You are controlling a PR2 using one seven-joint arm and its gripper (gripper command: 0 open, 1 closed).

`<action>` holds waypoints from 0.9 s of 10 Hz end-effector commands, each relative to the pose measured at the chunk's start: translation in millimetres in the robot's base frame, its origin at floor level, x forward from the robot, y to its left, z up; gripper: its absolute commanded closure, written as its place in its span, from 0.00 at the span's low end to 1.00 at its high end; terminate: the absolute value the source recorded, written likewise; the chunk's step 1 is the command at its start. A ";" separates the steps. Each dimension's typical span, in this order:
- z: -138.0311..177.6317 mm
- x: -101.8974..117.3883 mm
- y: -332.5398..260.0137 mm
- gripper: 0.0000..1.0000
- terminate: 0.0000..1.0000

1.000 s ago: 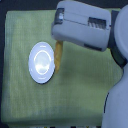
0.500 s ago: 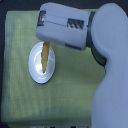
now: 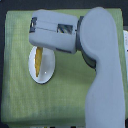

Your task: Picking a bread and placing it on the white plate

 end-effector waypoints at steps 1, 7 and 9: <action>1.4 -21.7 4.1 1.00 0.00; 3.4 -36.7 7.4 1.00 0.00; 2.6 -39.8 7.4 0.00 0.00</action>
